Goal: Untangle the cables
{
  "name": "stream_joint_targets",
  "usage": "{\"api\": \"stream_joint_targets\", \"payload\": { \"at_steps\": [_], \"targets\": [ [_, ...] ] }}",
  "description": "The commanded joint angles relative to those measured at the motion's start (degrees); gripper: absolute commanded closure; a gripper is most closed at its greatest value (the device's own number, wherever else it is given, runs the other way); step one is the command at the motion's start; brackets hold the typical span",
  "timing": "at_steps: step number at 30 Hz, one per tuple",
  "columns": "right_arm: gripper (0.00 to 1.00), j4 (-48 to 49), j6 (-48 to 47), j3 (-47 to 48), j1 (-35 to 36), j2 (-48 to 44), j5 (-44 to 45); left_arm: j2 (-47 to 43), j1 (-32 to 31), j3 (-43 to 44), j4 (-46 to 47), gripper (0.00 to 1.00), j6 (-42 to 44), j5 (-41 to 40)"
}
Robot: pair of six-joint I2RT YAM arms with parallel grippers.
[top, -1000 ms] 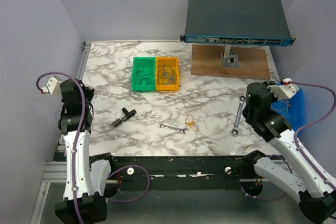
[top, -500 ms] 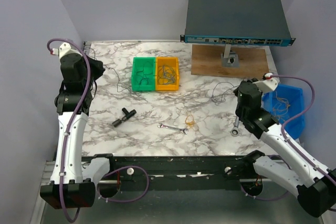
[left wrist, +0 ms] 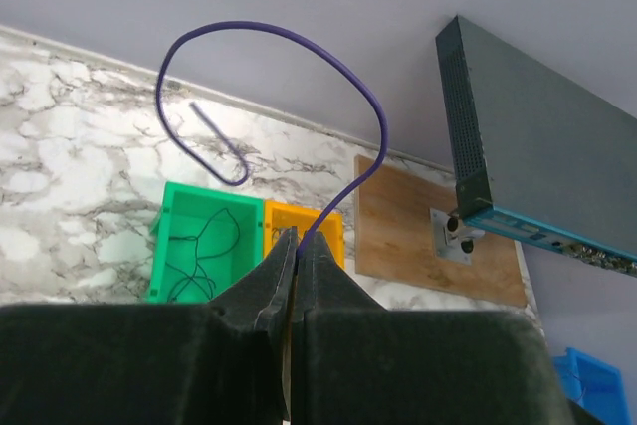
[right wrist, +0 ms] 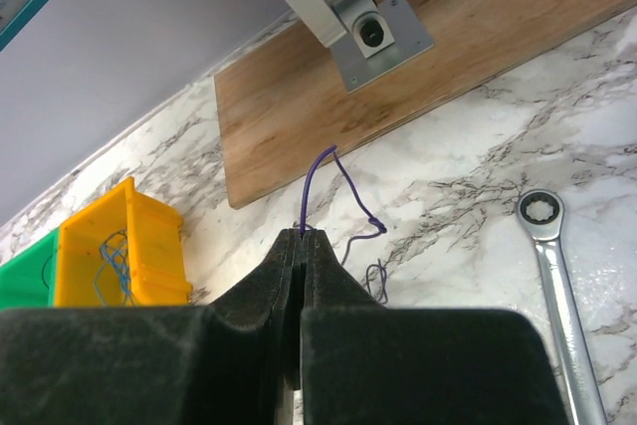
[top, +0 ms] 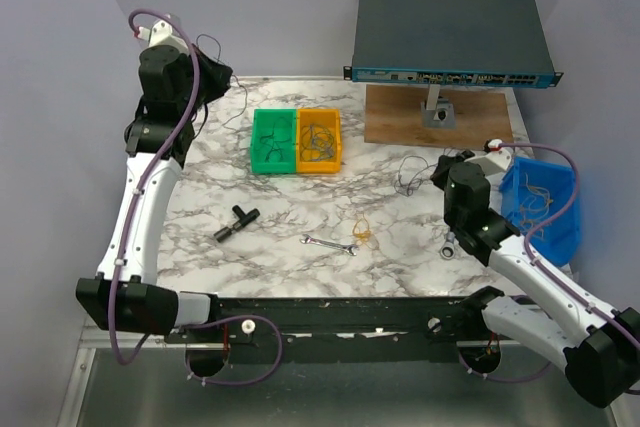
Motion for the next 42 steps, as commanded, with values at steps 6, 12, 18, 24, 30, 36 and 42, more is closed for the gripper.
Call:
{"api": "stream_joint_targets", "payload": {
  "at_steps": [6,12,18,24,30,36,42],
  "targets": [
    [0.99,3.22,-0.35,-1.53,-0.26,-0.15,-2.43,10.50,-2.11,8.02,1.74,1.00,4.01,-3.07],
    [0.99,3.63,-0.34,-1.82,-0.25,-0.02,-2.57,17.47,-3.99,4.96,4.05,1.00,5.01,-6.34],
    [0.99,3.76,-0.20,-1.94,-0.28,-0.13,-2.21,23.85,-6.37,3.50,1.28,1.00,5.31,-8.28],
    [0.99,3.79,-0.25,-2.05,-0.22,-0.20,-2.17,27.51,-8.55,3.65,-2.71,1.00,6.46,-10.32],
    [0.99,3.76,-0.22,-2.05,-0.25,-0.40,-1.95,30.22,-9.92,8.74,-10.97,1.00,9.88,-12.45],
    [0.99,3.67,-0.26,-2.26,-0.31,-0.62,-1.75,31.29,-14.09,9.87,-17.54,1.00,13.99,-22.70],
    [0.99,3.55,-0.24,-2.17,-0.23,-0.69,-2.14,35.63,-15.02,14.55,-26.11,1.00,16.48,-22.76]
  ]
}}
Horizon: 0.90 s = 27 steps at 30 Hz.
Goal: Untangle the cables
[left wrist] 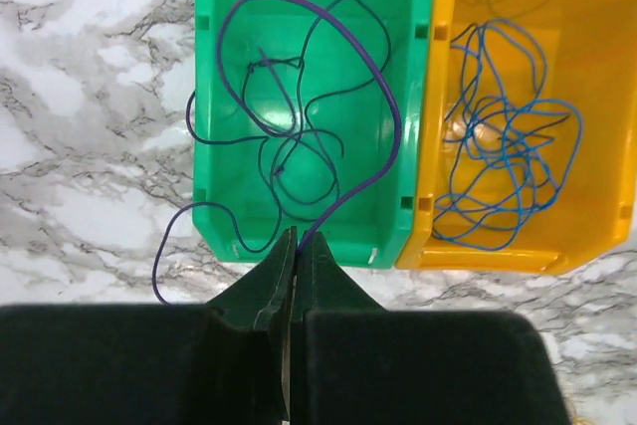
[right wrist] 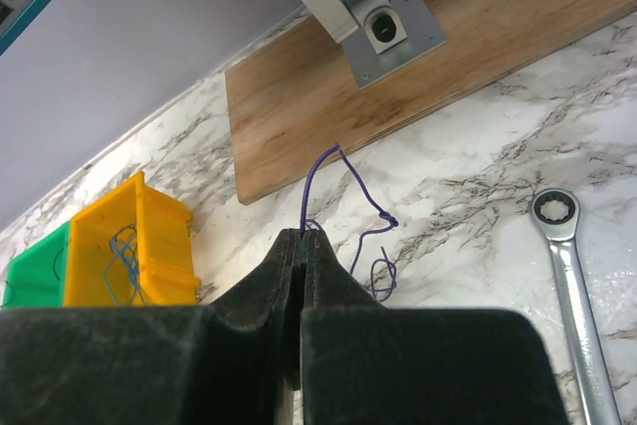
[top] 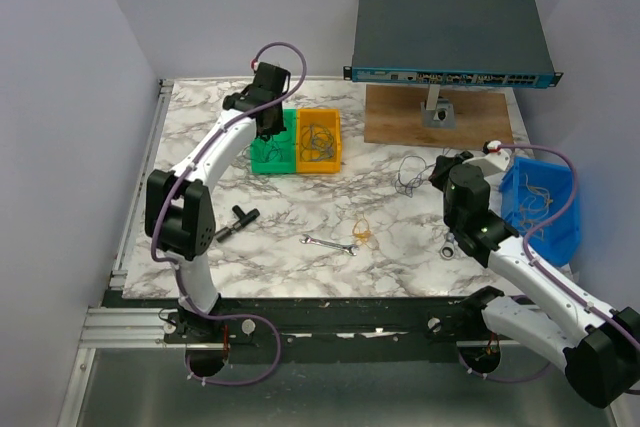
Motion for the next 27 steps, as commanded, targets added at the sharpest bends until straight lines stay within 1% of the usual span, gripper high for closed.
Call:
{"api": "stream_joint_targets", "payload": {
  "at_steps": [1,3,10,12,13,15,16,19,23,27],
  "targets": [
    [0.99,0.83,-0.26,-0.63,-0.26,-0.61,-0.35,7.37,0.21,9.06,-12.26,1.00,2.95,-2.52],
    [0.99,0.85,-0.22,-0.70,-0.29,-0.76,-0.49,11.23,0.54,14.38,-16.11,1.00,3.17,-1.77],
    [0.99,0.32,-0.25,-0.70,-0.27,-1.10,-0.21,22.26,2.66,27.16,-20.10,1.00,4.11,4.35],
    [0.99,0.21,-0.32,-0.70,-0.26,-1.06,-0.04,24.40,3.02,30.02,-21.46,1.00,3.93,5.36],
    [0.99,0.13,-0.36,-0.67,-0.25,-1.14,0.18,24.67,3.11,30.85,-21.90,0.98,3.96,5.91],
    [0.99,0.00,-0.36,-0.74,-0.26,-1.21,0.51,23.38,3.11,30.95,-21.50,0.89,4.00,6.38],
    [0.99,0.00,-0.35,-0.87,-0.24,-1.22,0.51,21.90,3.11,30.11,-20.56,0.79,4.00,6.60],
    [0.99,-0.04,-0.75,-0.58,-0.23,-0.80,0.04,17.49,3.10,29.78,-20.19,0.63,3.77,6.99],
    [0.99,-2.35,-2.60,2.71,-0.21,2.13,-3.19,11.22,2.98,27.89,-19.22,0.48,3.13,8.52],
    [0.99,-5.48,-4.39,6.65,-0.21,5.36,-8.49,2.89,2.94,19.31,-14.14,0.36,2.77,8.68]
  ]
}}
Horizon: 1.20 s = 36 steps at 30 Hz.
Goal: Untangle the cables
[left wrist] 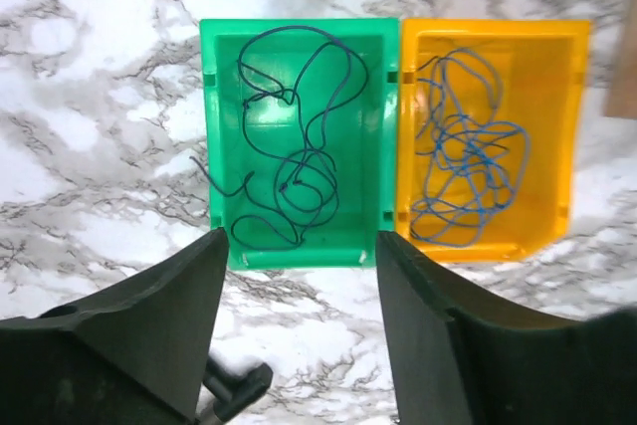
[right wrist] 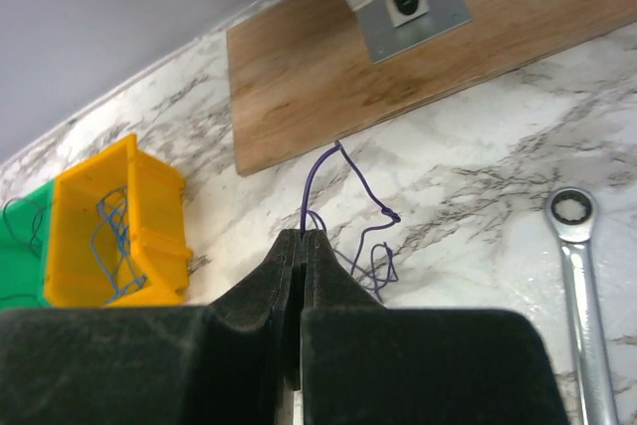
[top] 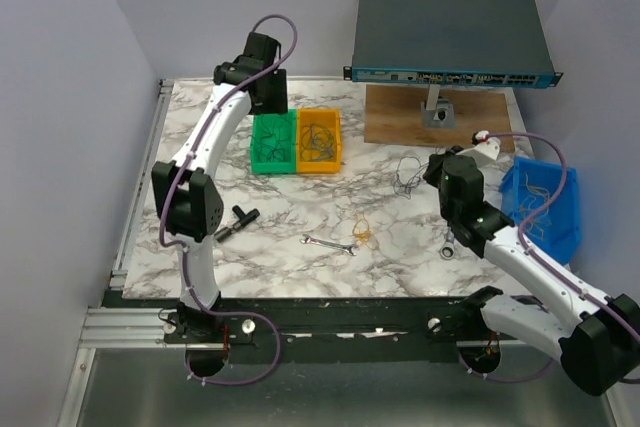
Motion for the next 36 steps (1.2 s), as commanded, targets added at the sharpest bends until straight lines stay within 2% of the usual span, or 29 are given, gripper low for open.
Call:
{"api": "stream_joint_targets", "payload": {
  "at_steps": [1,3,6,11,13,18,23,30,33,36],
  "targets": [
    [0.99,-3.55,-2.81,4.45,-0.22,2.61,-6.95,-12.54,-0.21,-8.92,5.71,0.32,-0.70,1.74],
    [0.99,-3.55,-2.98,4.47,-0.21,3.04,-7.80,-14.79,0.13,-13.01,7.65,0.28,-1.28,1.28],
    [0.99,-3.54,-3.03,4.41,-0.21,3.46,-8.13,-15.84,1.75,-18.71,10.21,0.27,-3.26,3.54],
    [0.99,-3.62,-3.34,4.29,-0.22,3.71,-8.36,-18.84,5.34,-33.58,22.92,0.33,-8.41,12.60],
    [0.99,-3.63,-3.36,4.29,-0.21,3.82,-8.31,-18.39,5.55,-35.69,24.87,0.37,-9.12,13.04],
    [0.99,-3.64,-3.53,4.30,-0.24,3.87,-8.25,-14.28,5.46,-34.72,24.63,0.49,-8.42,12.98],
    [0.99,-3.48,-3.50,4.12,-0.28,4.02,-7.95,-11.95,5.29,-33.61,24.57,0.58,-7.48,11.58],
    [0.99,-3.29,-3.51,4.20,-0.21,4.39,-7.93,-8.13,5.28,-30.06,22.93,0.62,-6.73,9.85],
    [0.99,-3.31,-3.59,4.31,-0.21,4.53,-8.13,-5.94,5.21,-27.34,22.04,0.72,-6.22,9.53],
    [0.99,-3.49,-4.03,4.95,-0.21,4.74,-9.43,-2.60,5.04,-23.23,20.31,0.90,-5.43,9.42]
  ]
}}
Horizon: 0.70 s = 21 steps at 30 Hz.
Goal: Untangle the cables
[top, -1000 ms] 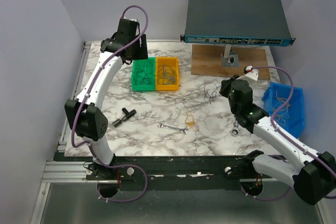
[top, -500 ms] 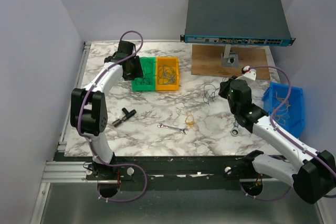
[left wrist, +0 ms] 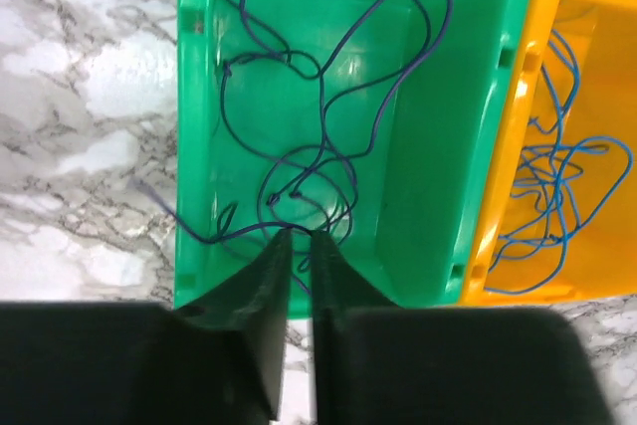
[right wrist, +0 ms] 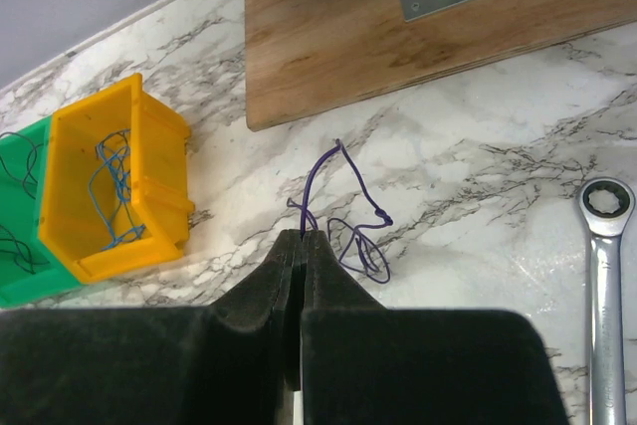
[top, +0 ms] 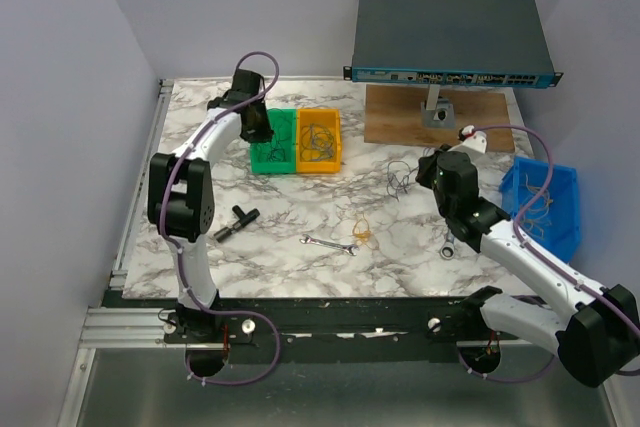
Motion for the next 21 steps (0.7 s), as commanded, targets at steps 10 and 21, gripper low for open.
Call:
{"api": "stream_joint_targets", "payload": {
  "at_steps": [10,21],
  "targets": [
    [0.99,-4.76,-8.69,13.67,-0.24,3.29,-29.16,9.58,-3.61,19.24,-6.98,1.00,2.95,0.75],
    [0.99,-8.30,-10.12,37.86,8.49,15.30,-43.01,-7.74,-4.68,3.62,2.32,0.61,0.65,3.40]
  ]
}}
